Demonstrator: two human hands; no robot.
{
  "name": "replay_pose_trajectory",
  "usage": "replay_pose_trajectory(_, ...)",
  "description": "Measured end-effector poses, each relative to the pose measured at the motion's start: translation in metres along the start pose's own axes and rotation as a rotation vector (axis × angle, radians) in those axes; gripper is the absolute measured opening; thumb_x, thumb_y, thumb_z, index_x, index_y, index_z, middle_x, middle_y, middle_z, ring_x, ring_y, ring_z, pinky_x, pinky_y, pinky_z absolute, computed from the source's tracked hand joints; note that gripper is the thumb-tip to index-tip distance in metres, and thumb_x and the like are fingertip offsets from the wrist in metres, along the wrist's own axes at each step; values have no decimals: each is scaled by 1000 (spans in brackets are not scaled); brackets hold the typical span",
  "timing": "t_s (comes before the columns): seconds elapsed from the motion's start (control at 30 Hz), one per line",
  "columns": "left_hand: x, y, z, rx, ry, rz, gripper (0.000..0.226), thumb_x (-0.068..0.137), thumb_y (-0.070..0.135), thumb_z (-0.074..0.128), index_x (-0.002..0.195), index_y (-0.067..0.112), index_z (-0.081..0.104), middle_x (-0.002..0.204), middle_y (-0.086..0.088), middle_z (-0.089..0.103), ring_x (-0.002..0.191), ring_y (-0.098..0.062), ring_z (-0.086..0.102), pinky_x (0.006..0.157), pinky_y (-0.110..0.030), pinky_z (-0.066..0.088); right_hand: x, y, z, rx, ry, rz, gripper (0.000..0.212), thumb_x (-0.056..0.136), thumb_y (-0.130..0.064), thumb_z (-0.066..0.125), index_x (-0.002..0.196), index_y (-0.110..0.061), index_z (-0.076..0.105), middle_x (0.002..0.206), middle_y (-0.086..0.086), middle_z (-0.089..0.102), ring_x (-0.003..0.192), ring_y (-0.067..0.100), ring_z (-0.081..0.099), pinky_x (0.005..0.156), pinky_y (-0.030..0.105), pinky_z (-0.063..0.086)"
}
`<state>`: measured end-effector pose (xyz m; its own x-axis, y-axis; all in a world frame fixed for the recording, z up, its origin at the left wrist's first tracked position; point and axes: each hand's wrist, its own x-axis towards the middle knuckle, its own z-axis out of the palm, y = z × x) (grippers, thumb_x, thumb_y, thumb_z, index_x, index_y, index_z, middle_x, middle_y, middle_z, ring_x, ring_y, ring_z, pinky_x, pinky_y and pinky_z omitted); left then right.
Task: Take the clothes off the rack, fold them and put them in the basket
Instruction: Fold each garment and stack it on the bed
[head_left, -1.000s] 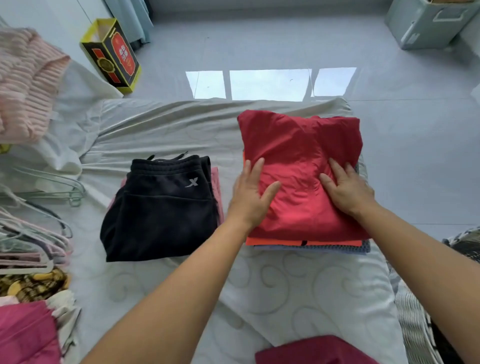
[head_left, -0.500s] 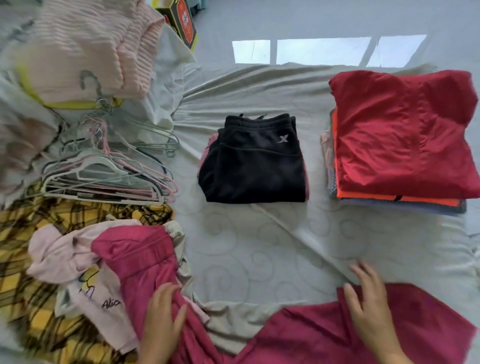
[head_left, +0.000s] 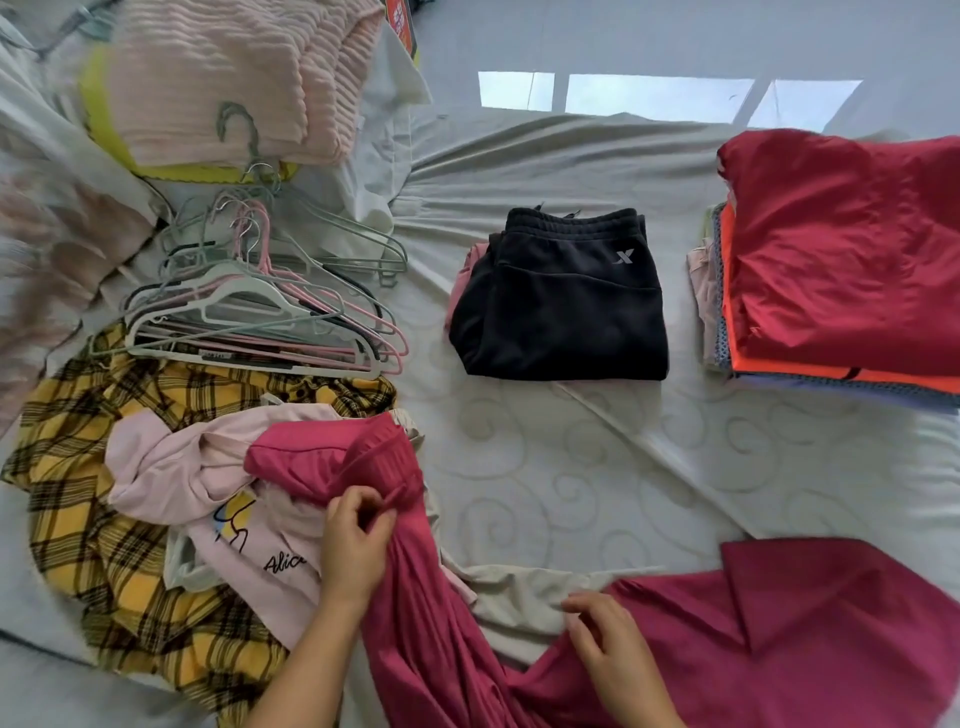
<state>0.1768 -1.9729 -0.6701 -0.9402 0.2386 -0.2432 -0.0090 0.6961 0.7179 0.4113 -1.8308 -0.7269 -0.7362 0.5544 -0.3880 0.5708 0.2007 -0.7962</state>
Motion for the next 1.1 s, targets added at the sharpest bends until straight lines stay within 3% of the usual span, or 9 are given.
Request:
replay_pose_trajectory(0.13, -57, 38, 14, -84, -289, 396, 12, 72, 30, 55, 82, 37, 52, 87, 15, 46, 81, 4, 48, 73, -5, 34, 32, -61, -20, 561, -110, 219, 13, 93, -17, 54, 95, -23, 66, 99, 3, 69, 87, 11, 63, 75, 15, 48)
replay_pose_trajectory(0.23, -94, 52, 40, -70, -409, 541, 15, 74, 25, 54, 86, 32, 49, 95, 21, 39, 91, 6, 43, 83, -7, 34, 50, -106, -53, 937, -239, 242, 49, 74, -43, 69, 107, -8, 62, 98, 13, 69, 82, 18, 67, 70, 28, 56)
replay_pose_trajectory(0.43, -111, 89, 42, -372, -310, 134, 82, 45, 62, 76, 115, 41, 40, 118, 18, 44, 109, 5, 47, 90, -12, 42, 26, -125, -99, 1055, -63, 227, 82, 43, -48, 88, 106, -2, 62, 93, 19, 68, 77, 27, 67, 69, 38, 57)
replay_pose_trajectory(0.53, -120, 117, 37, -371, -545, 62, 126, 34, 58, 84, 140, 27, 22, 131, 14, 39, 121, 2, 43, 103, -22, 39, -13, -135, -102, 1104, -140, 180, 61, 75, -54, 60, 111, -5, 63, 109, 16, 68, 100, 27, 66, 82, 35, 56)
replay_pose_trajectory(0.63, -137, 144, 19, -446, -560, 60, 88, 45, 26, 85, 123, 14, 46, 110, -2, 62, 94, -1, 61, 81, -19, 50, -55, -148, -107, 1079, -147, 162, 54, 79, -50, 37, 113, -16, 60, 107, 3, 71, 101, 13, 65, 85, 26, 52)
replay_pose_trajectory(0.77, -166, 180, -40, -674, -654, 35, 40, 61, -1, 74, 98, 5, 60, 84, -9, 70, 73, -12, 66, 65, -22, 54, -105, -160, -139, 1022, -95, 7, 85, 57, -69, 70, 126, -21, 56, 122, 3, 64, 106, 19, 61, 92, 39, 47)
replay_pose_trajectory(0.87, -203, 204, -90, -757, -785, 68, 36, 59, -13, 73, 91, 3, 64, 76, -8, 71, 67, -15, 68, 59, -22, 54, -142, -168, -161, 925, 104, -43, 89, 37, -61, 85, 113, -20, 62, 117, 8, 65, 95, 13, 65, 73, 23, 52)
replay_pose_trajectory(0.97, -239, 224, -137, -796, -913, 138, 31, 47, 0, 74, 77, 5, 74, 76, -12, 70, 67, -19, 69, 60, -25, 56, -177, -173, -182, 817, 293, -138, 97, 31, -61, 85, 115, -28, 50, 125, 0, 53, 106, 5, 55, 85, 20, 46)
replay_pose_trajectory(1.1, -274, 245, -187, -784, -1005, 232, 37, 32, 7, 82, 69, 7, 76, 71, -10, 70, 65, -19, 69, 60, -27, 57, -216, -202, -213, 814, 163, -324, 99, 29, -53, 90, 113, -21, 49, 104, -14, 65, 94, -3, 60, 81, 15, 47)
